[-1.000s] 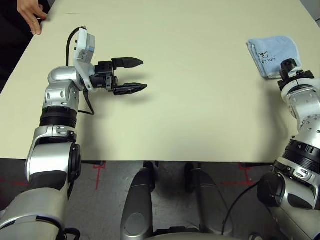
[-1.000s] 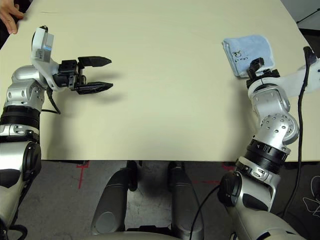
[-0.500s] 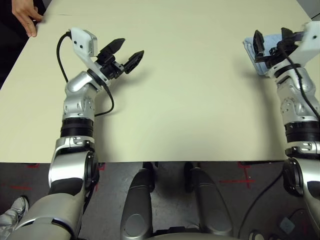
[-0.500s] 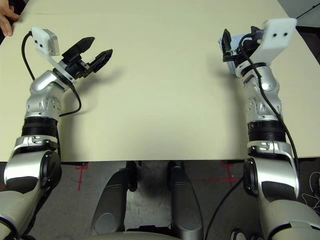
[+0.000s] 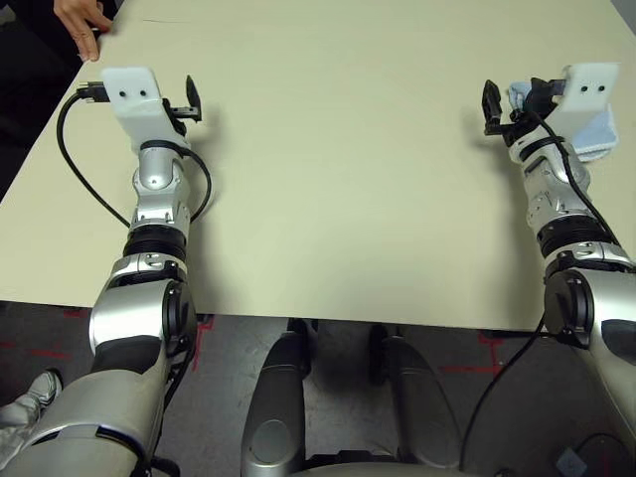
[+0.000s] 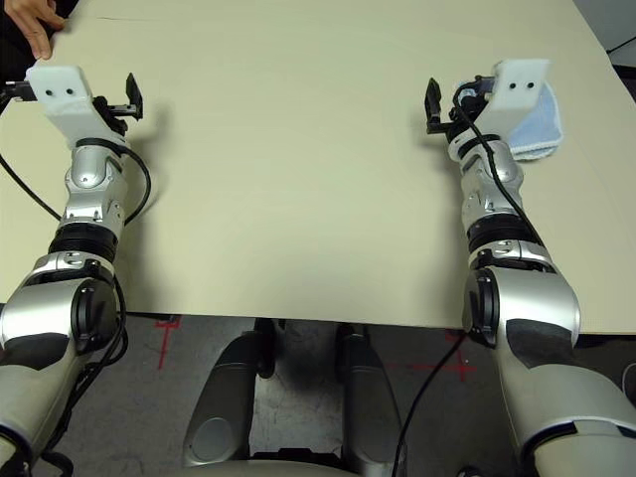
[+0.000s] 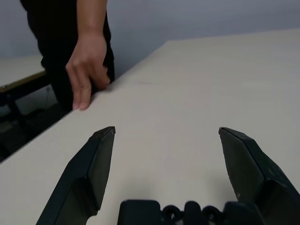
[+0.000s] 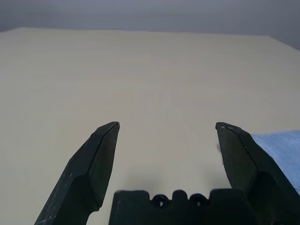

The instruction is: Fold the towel and set it aside.

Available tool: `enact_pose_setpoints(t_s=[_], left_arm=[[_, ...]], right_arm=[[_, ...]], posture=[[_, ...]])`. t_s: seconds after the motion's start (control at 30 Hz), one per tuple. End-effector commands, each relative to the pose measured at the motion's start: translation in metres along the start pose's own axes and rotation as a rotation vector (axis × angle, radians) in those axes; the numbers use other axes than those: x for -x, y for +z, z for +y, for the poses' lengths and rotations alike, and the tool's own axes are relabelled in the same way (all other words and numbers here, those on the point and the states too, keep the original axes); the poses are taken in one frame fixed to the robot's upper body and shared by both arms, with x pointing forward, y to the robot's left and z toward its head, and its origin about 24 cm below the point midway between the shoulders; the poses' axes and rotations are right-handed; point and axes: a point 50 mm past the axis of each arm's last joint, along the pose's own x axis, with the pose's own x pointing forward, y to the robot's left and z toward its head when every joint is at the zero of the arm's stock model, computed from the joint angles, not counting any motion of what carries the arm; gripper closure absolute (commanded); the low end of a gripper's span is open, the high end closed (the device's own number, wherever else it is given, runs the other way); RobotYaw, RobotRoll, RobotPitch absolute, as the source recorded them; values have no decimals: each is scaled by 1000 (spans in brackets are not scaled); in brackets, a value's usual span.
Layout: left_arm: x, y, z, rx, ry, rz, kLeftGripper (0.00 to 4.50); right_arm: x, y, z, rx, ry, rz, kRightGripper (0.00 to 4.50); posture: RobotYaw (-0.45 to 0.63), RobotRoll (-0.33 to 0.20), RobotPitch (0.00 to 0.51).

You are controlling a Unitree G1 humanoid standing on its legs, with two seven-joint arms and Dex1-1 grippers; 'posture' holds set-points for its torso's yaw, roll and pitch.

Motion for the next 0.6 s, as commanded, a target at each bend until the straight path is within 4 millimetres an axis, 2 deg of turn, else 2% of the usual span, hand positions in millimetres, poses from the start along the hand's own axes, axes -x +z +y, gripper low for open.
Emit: enact_pose_setpoints(t_s=[0.03, 0.23, 0.43, 0.6], left_arm=[[-1, -4, -9, 1, -78, 39, 0], [-9, 8, -20, 75, -249, 43, 0], [-9, 7, -13, 68, -208, 44, 0], [-7, 6, -15, 69, -233, 39, 0]], right_arm=[[7, 1, -15, -78, -43, -40, 24], [16, 0, -27, 0, -76, -38, 24], [17, -4, -24, -21, -58, -26, 24], [12, -2, -16, -16, -5, -16, 24]], posture=[[60, 0, 288], [33, 0, 278], [34, 0, 263], [23, 0, 272]])
